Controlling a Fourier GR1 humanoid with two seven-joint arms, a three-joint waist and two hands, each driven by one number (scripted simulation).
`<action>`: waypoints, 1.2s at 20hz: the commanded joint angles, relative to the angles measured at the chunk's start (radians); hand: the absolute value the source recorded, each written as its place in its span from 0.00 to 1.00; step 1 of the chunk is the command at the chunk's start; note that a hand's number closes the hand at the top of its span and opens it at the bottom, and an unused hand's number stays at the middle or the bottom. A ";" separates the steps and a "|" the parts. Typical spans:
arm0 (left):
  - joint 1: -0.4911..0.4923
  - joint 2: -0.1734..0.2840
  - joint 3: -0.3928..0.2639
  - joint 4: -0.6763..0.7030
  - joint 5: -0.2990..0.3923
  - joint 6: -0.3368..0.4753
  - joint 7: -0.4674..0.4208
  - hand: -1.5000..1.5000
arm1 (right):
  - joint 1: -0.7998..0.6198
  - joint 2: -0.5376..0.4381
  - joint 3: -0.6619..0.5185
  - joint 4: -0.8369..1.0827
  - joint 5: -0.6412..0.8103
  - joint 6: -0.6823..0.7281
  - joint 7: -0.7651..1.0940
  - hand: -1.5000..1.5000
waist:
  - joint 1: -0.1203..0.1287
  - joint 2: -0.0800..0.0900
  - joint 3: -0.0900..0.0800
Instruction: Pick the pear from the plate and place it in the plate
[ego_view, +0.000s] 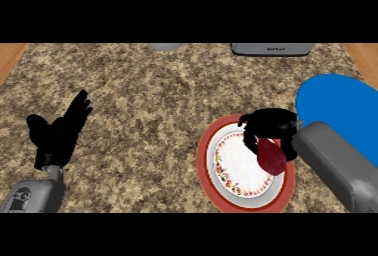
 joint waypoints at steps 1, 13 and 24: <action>-0.061 0.004 0.016 0.054 -0.007 -0.009 -0.012 0.50 | 0.041 0.042 -0.008 0.048 -0.012 0.009 -0.087 1.00 | -0.002 0.013 0.009; 0.053 0.047 0.064 -0.025 0.019 -0.004 0.022 0.50 | 0.478 -0.044 -0.287 -0.528 -0.142 -0.227 0.433 1.00 | -0.091 -0.018 0.008; 0.055 0.022 0.058 -0.010 0.021 -0.017 -0.019 0.50 | 0.757 -0.026 -0.601 -1.065 -0.260 -0.418 0.698 1.00 | -0.060 -0.001 0.008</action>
